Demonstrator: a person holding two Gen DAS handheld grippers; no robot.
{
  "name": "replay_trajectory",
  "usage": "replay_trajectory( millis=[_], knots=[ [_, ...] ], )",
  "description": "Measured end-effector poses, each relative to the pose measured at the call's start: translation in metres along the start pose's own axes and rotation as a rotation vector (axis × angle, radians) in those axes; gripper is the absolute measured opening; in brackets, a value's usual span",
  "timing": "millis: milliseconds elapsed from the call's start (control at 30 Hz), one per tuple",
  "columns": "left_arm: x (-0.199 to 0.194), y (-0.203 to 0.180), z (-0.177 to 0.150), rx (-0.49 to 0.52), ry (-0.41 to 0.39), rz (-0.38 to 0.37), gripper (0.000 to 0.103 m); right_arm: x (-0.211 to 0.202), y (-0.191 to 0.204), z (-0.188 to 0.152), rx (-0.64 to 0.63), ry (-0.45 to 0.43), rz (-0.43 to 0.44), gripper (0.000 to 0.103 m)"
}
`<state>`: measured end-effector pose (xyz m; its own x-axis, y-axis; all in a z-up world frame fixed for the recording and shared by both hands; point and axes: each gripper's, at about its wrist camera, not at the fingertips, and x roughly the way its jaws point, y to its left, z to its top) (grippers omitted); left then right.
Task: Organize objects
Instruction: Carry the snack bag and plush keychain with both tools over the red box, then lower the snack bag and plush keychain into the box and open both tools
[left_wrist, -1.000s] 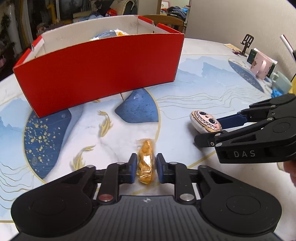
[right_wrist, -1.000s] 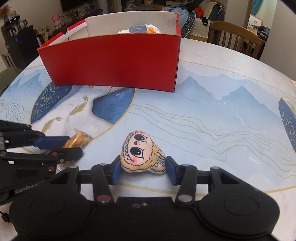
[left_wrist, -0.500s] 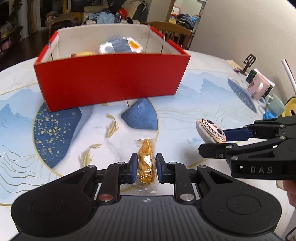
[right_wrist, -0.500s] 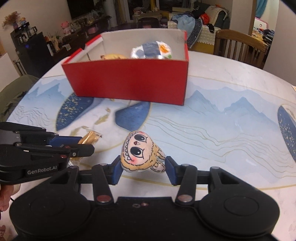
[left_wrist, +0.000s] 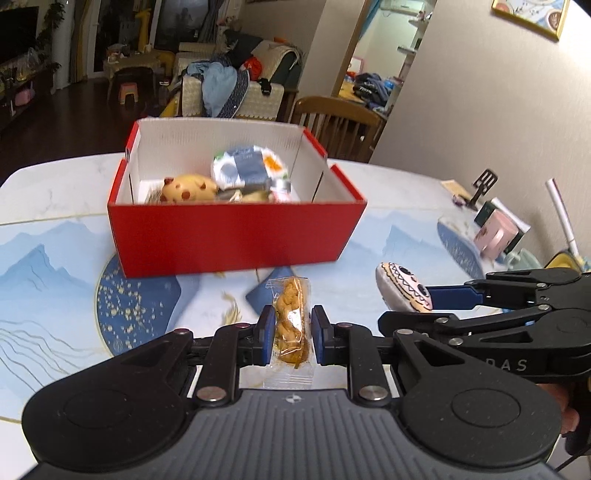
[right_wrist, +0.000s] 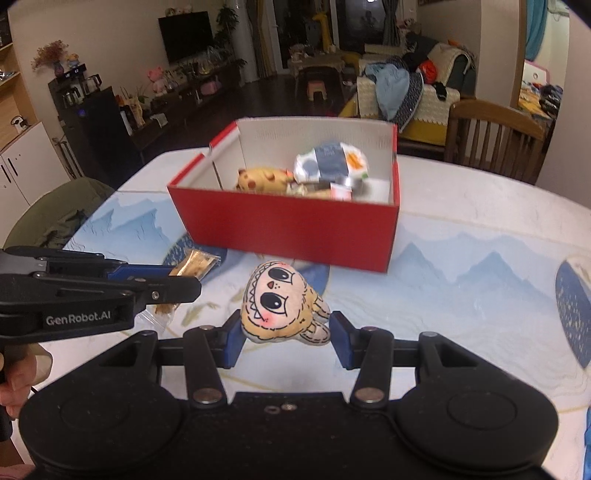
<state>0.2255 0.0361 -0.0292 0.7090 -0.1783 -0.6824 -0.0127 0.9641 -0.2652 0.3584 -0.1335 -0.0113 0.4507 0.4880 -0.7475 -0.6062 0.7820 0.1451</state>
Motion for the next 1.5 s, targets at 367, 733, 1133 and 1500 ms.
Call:
replay_trajectory(
  millis=[367,733,1133,1500],
  knots=[
    [-0.018,0.006,0.044,0.016,-0.111,0.001,0.02,-0.007,0.003,0.054,-0.044,-0.096,0.006,0.048],
    [-0.005,0.021,0.088,0.067,-0.156,0.048,0.02,0.016,0.007,0.096,-0.081,-0.129,-0.013,0.048],
    [0.045,0.052,0.128,0.081,-0.115,0.129,0.02,0.071,0.011,0.123,-0.119,-0.076,-0.073,0.048],
    [0.096,0.06,0.148,0.123,-0.065,0.168,0.02,0.119,0.002,0.14,-0.11,-0.036,-0.111,0.048]
  ],
)
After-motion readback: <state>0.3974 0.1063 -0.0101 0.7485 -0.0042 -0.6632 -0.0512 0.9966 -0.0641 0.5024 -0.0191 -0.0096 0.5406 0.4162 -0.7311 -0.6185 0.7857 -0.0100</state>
